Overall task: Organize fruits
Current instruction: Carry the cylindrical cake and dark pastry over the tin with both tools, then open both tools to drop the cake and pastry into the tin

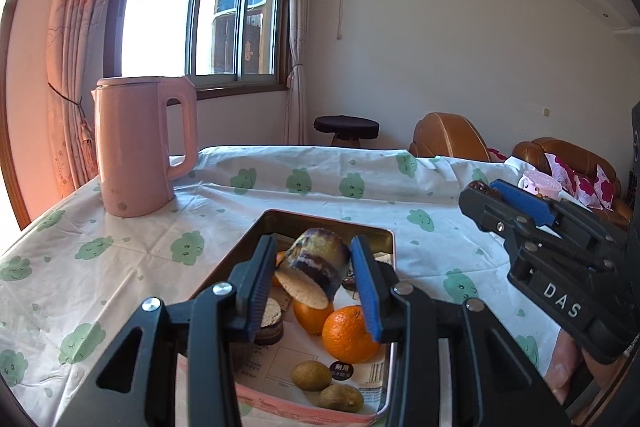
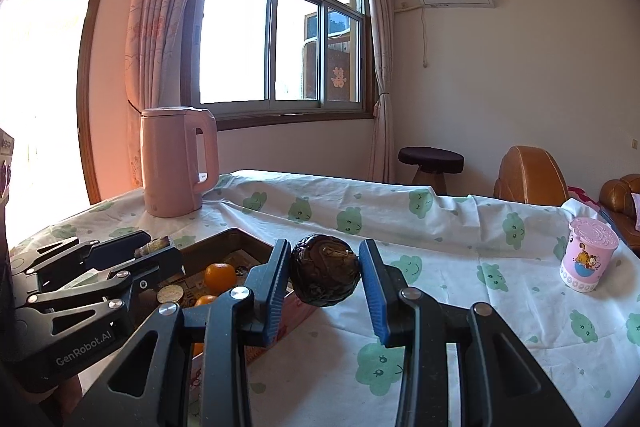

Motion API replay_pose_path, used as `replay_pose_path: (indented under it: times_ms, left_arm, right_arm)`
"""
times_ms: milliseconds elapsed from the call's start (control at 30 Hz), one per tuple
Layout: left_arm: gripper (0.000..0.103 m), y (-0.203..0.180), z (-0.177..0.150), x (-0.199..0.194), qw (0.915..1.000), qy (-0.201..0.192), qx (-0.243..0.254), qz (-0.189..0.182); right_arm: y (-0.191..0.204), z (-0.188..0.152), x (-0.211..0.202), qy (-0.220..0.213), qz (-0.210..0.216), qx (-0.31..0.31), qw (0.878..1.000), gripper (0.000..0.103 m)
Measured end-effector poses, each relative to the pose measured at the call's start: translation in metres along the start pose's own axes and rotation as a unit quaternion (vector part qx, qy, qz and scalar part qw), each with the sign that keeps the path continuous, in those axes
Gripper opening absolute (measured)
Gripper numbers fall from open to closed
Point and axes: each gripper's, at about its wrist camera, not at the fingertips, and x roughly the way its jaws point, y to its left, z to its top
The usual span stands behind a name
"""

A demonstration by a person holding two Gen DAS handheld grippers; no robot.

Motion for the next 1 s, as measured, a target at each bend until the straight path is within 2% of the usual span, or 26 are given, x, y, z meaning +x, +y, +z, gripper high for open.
replay_pose_path:
  times_ms: [300, 1000]
  left_arm:
    - [0.041, 0.033, -0.006, 0.001, 0.9994, 0.016, -0.021, 0.024]
    - [0.041, 0.039, -0.013, 0.007, 0.9988, 0.04, -0.013, 0.026]
  right_arm:
    - [0.026, 0.007, 0.014, 0.004, 0.027, -0.014, 1.0, 0.038]
    - [0.05, -0.002, 0.053, 0.056, 0.045, -0.019, 0.997, 0.038]
